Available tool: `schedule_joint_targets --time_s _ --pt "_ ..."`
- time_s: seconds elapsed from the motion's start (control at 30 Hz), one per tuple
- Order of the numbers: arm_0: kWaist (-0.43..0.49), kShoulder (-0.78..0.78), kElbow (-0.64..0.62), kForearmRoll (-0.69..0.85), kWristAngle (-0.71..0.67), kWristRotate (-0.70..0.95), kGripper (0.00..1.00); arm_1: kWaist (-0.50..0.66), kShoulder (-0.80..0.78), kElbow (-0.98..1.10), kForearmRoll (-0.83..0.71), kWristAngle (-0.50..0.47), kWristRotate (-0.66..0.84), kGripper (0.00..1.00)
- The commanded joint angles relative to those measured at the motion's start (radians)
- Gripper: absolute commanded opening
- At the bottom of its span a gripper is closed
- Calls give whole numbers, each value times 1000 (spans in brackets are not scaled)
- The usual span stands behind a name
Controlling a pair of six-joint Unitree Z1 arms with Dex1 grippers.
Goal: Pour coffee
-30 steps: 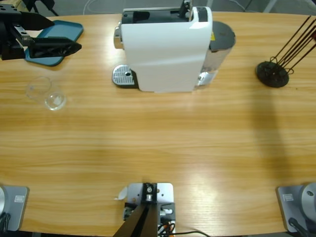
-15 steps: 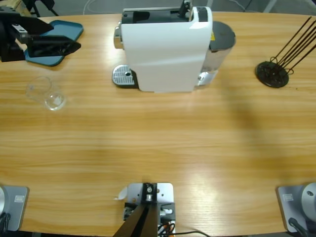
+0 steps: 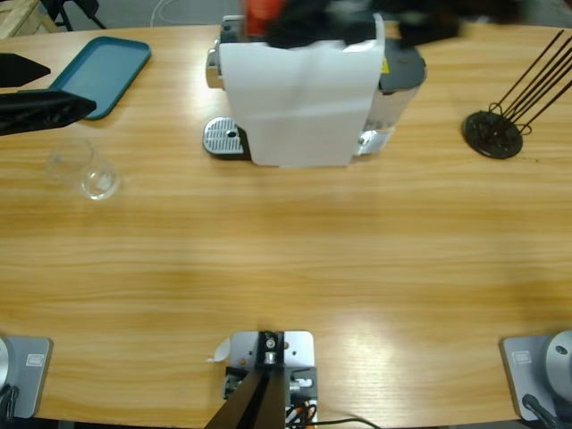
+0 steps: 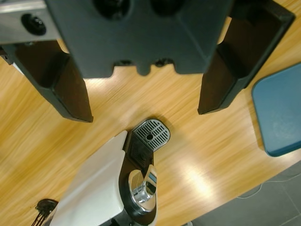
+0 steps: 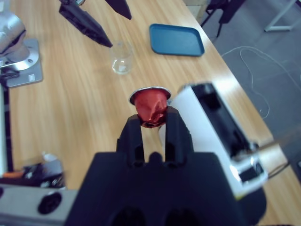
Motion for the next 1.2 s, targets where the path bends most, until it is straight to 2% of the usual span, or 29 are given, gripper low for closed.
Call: schedule_joint_targets --time_s 0.03,0.17,0.3,0.4,0.53,1.2 --pt "-11 -31 43 22 37 -8 968 -18 271 -195 13 -45 -189 0" --pt "-11 -9 45 21 37 -8 968 -91 305 -240 9 -152 -300 0" --pt "-10 17 44 12 37 -8 968 -171 317 -246 13 -89 -335 0" --pt "4 31 42 -4 37 -8 968 -172 323 -237 20 -28 -336 0" --pt "5 41 38 -10 37 -8 968 -150 328 -212 25 -1 -333 0" --pt "5 42 57 -10 37 -8 968 -153 371 -145 16 -23 -321 0"
